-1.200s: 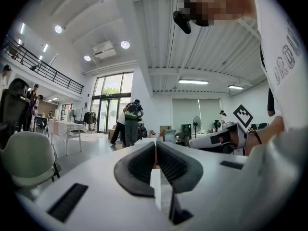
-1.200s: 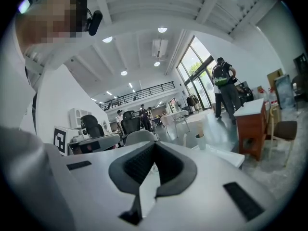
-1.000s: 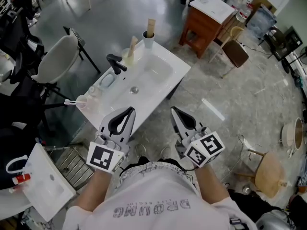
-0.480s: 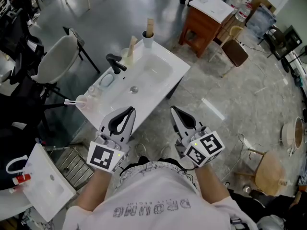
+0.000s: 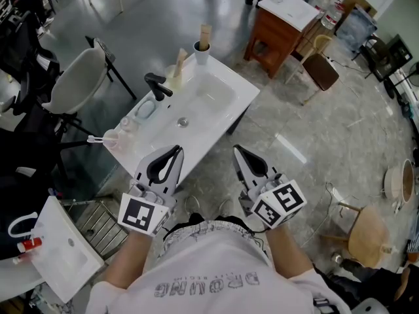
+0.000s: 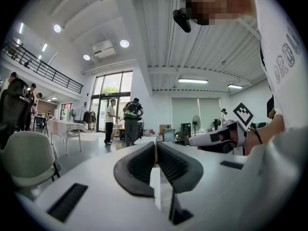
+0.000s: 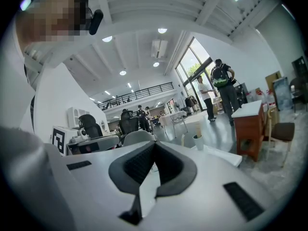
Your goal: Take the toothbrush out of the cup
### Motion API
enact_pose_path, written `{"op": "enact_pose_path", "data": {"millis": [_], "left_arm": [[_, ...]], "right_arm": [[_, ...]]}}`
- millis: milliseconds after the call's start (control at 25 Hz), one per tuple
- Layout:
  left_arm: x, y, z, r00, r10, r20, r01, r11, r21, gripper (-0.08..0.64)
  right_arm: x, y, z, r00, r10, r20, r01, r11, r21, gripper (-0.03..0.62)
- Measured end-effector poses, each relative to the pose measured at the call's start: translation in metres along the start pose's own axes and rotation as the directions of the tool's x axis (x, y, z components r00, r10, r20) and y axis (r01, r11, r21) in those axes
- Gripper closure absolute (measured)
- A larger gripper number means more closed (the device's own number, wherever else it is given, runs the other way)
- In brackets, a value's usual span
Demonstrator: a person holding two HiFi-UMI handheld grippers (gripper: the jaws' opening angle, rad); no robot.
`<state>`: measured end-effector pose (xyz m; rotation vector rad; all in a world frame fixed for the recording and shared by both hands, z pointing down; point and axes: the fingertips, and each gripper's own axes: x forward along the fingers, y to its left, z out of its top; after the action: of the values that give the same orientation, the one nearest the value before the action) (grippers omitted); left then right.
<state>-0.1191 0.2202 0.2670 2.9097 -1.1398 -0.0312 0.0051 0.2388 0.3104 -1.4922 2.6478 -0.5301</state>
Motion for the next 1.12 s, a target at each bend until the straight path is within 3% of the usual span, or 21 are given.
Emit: {"op": "enact_pose_path", "data": {"millis": [520, 1120], "left_arm": [[0.0028, 0.0034, -0.0037, 0.999, 0.013, -0.033, -0.013, 1.0, 0.008, 0.517], [0.0061, 0.0022, -0.0098, 0.999, 0.0, -0.045, 0.0, 1.0, 0.006, 0.466]], "right_arm": [[0.0017, 0.003, 0.0042, 1.0, 0.002, 0.007, -0.001, 1.0, -0.026, 0.583], [0.0044, 0.0022, 0.0042, 1.0, 0.008, 0.0, -0.008, 0.999, -0.032, 0.52]]}}
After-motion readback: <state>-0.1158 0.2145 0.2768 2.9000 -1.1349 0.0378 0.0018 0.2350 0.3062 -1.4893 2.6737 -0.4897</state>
